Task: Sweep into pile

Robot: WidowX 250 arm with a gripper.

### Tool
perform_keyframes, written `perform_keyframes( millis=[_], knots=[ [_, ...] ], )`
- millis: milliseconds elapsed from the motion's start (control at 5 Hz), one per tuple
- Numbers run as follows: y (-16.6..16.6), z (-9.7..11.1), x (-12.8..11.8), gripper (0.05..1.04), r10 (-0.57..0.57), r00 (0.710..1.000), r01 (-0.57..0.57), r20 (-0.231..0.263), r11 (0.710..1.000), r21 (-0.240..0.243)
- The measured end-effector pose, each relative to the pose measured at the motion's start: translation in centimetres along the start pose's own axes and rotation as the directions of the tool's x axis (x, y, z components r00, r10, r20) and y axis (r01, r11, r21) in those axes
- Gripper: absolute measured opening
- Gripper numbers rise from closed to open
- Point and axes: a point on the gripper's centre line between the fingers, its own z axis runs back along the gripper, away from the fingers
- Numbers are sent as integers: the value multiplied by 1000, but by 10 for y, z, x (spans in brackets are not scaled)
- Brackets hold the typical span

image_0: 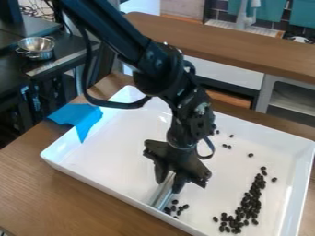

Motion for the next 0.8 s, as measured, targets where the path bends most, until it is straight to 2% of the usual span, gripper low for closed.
perform_keyframes(
  millis=[400,600,800],
  knots=[
    [-21,-5,-1,361,24,1000,-24,19,999,29],
    [-27,-5,1,361,38,999,-38,5,999,32],
    [-44,0,1,361,66,998,-66,-22,998,14]
  ],
)
